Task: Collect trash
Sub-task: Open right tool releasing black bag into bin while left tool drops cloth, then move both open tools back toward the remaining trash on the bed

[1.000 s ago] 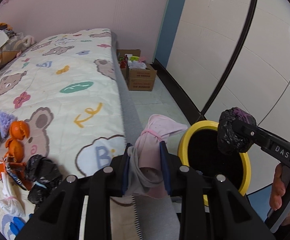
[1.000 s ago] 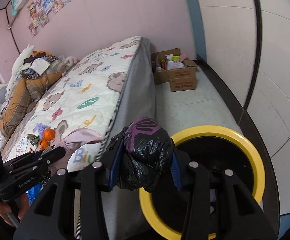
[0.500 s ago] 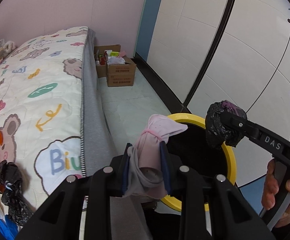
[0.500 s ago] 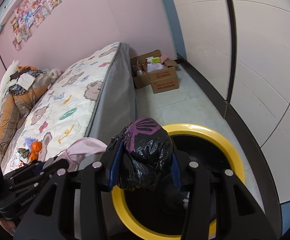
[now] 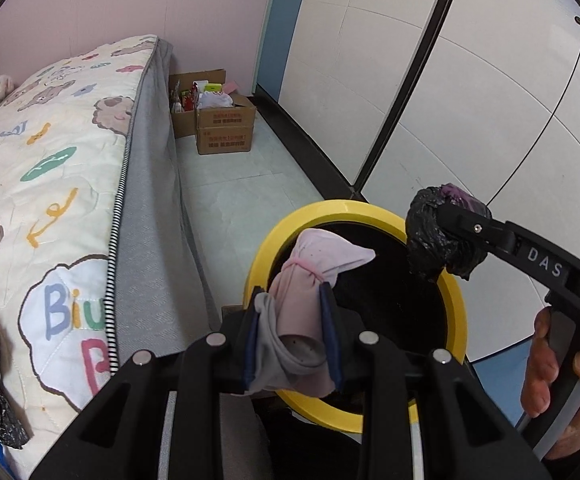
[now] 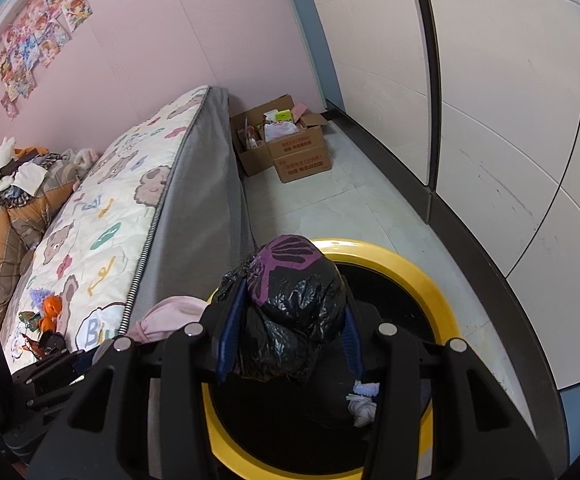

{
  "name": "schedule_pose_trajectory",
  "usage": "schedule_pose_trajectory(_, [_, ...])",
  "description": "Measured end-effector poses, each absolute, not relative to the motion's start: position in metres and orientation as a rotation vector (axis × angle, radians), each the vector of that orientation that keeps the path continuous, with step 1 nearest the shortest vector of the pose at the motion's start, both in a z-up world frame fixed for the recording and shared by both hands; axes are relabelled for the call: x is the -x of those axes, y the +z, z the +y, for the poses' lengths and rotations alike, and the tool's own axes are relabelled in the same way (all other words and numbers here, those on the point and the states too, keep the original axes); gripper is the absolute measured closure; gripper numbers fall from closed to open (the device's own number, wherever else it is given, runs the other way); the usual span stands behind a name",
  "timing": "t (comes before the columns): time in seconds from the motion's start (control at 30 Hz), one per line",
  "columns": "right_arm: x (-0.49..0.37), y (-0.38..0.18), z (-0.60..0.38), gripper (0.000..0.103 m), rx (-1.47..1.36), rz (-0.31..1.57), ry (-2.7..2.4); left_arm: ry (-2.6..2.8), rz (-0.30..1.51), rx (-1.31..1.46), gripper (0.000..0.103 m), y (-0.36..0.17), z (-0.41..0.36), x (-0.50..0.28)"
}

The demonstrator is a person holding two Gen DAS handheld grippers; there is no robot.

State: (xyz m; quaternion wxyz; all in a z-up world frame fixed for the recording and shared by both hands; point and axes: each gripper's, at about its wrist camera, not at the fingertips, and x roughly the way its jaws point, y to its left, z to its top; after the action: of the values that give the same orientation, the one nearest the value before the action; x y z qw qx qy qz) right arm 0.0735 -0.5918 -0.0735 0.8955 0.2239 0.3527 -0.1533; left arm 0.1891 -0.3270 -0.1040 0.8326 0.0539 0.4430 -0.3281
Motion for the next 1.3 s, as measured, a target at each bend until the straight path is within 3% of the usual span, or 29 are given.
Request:
schedule_pose_trajectory(0.43, [-0.078,-0.085,-0.605,0.058,-0.496,0.739,-0.344,-0.746,0.935,-0.139,0.077,-0.111,-0.347,-0.179])
schedule_pose_trajectory(0.6, [-0.076,-0.083,-0.610,0.054,-0.502,0.723,-0.357,-0.766,0.920,-0.130,0.055,-0.107,-0.344,-0.174])
schedule_pose_trajectory(0.77, [-0.073,-0.080,-0.611,0.046,-0.514,0.717,-0.377,-0.762,0.895,-0.114,0.042,-0.099,-0.333,-0.169])
schedule_pose_trajectory(1.3, [-0.077,-0.056,-0.571,0.043,-0.478,0.706,-0.284,-0.623,0.843,-0.056,0.028,-0.076,-0.263,-0.184])
